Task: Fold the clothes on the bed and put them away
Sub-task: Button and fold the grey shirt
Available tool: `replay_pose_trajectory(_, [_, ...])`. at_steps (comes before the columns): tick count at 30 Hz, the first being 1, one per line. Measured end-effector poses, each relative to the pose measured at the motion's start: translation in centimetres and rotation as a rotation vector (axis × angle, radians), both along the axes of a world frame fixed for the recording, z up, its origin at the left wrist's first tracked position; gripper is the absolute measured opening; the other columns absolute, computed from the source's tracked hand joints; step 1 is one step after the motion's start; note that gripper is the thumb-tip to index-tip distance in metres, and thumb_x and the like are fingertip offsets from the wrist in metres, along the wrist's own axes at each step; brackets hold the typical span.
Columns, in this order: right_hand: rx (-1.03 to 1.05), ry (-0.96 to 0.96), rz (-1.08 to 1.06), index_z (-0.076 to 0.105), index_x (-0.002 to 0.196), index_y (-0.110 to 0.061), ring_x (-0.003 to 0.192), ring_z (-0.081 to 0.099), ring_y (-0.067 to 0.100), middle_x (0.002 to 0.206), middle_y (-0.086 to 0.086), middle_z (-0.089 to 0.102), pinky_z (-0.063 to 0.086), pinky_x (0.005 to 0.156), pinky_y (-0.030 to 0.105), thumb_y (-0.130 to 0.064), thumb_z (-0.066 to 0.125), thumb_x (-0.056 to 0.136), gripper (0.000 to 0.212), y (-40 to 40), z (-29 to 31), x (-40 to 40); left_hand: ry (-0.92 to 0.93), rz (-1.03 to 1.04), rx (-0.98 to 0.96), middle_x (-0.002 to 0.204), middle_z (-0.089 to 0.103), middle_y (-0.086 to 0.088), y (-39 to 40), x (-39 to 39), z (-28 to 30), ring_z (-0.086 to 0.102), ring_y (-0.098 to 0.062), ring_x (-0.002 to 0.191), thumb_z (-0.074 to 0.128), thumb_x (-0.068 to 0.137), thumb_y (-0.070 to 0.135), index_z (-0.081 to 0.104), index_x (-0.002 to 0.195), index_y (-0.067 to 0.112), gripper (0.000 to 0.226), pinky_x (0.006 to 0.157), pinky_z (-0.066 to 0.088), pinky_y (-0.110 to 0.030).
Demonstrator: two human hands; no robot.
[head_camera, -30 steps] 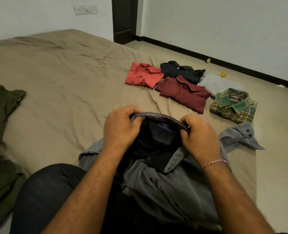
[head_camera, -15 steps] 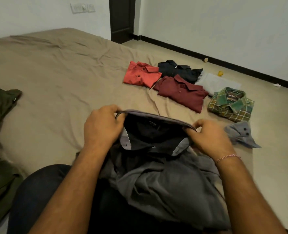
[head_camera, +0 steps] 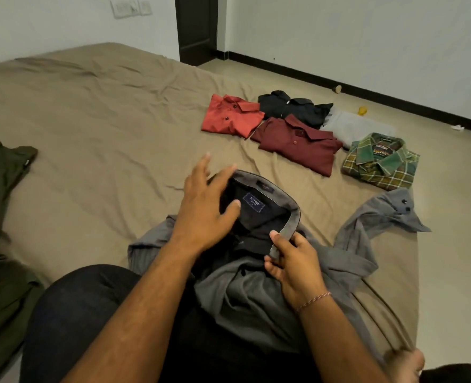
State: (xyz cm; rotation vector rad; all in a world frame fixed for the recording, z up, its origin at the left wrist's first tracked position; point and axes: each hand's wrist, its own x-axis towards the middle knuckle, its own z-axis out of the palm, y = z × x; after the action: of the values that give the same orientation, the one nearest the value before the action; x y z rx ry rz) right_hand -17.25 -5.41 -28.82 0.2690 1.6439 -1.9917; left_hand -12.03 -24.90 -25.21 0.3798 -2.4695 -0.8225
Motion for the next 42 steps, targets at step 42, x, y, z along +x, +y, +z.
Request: replay_pose_trajectory(42, [-0.183,-0.165,-0.283,0.067,0.098,-0.016,0.057,0.054,0.009,0.073,0.001,0.072,0.04,0.045,0.019,-0.018,0.062,0.101,0.006,0.6,0.1,-2.6,-0.188,-0.2,-0.219,0.127,0.064,0.008,-5.5,-2.9,-5.3,0.054,-0.02,0.12,0.08,0.087,0.033,0.079,0.103,0.033,0.016,0.103,0.047,-0.046])
